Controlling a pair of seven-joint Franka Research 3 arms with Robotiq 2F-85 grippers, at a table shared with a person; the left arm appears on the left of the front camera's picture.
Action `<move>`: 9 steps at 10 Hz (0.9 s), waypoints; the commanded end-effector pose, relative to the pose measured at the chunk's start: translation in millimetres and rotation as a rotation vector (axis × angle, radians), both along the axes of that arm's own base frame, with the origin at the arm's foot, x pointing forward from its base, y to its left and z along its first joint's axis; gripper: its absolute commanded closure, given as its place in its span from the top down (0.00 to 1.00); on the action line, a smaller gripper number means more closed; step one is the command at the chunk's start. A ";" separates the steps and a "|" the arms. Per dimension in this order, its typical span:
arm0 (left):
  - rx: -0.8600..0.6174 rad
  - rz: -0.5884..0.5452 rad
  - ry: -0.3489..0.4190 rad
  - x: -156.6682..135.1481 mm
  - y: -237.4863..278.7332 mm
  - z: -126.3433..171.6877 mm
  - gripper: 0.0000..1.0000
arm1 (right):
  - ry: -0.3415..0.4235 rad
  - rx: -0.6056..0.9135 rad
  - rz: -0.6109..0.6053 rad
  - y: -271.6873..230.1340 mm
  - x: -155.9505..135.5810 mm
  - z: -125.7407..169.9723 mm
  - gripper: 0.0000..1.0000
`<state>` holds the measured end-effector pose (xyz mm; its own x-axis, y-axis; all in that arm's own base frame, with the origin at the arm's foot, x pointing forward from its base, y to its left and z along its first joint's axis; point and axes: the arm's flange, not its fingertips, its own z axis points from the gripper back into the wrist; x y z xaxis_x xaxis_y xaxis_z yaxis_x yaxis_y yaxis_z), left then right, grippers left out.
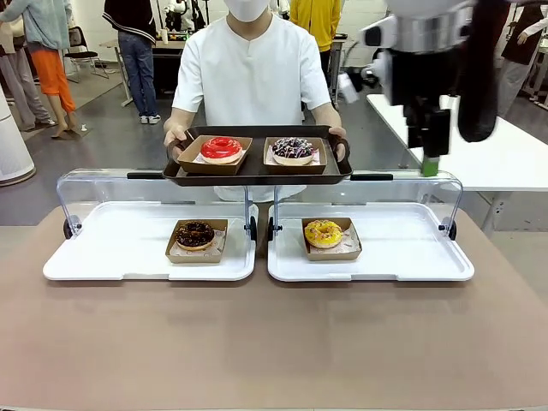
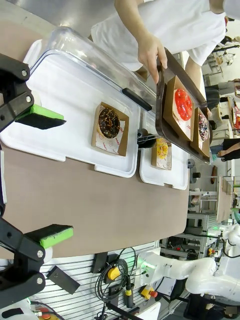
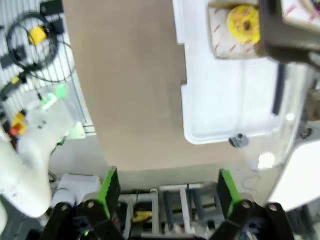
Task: Provide the desired donut to the person.
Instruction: Place the picked Paper togo box onto the Handle tray extended by the person.
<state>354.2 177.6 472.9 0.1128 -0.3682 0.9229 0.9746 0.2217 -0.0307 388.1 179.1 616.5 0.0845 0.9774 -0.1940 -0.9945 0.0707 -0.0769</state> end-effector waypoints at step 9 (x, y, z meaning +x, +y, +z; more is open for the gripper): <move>-0.017 0.000 -0.014 -1.5 0.4 0.9 1.00 | 0.067 0.128 0.096 -52.1 -19.5 -3.3 1.00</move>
